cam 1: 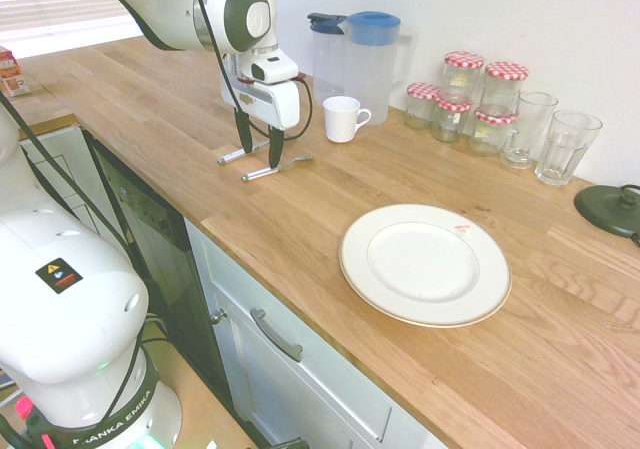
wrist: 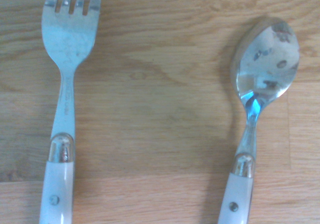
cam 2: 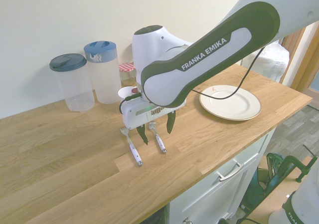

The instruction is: Put the spoon into the plate

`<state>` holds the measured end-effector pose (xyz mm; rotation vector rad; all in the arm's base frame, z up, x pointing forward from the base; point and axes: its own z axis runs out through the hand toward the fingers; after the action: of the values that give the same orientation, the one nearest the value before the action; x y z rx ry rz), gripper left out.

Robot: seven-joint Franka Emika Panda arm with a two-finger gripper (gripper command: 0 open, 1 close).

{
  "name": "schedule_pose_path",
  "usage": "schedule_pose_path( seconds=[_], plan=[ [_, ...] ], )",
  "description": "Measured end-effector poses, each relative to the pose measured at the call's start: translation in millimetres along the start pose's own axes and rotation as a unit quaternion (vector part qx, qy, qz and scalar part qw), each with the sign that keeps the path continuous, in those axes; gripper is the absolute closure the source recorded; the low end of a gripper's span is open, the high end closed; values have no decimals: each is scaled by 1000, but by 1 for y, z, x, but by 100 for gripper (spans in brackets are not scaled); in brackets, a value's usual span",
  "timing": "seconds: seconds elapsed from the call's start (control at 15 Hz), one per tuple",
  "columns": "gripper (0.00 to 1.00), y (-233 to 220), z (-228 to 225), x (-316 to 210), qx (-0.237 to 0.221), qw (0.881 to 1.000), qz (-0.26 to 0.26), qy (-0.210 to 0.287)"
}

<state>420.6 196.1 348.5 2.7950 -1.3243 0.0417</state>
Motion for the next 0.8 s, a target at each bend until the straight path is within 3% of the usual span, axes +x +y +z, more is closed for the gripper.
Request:
schedule_pose_path(
  seconds=[0.8],
  plan=[
    [100, 7, 22, 2, 22, 999, 19, -20]
  ],
)
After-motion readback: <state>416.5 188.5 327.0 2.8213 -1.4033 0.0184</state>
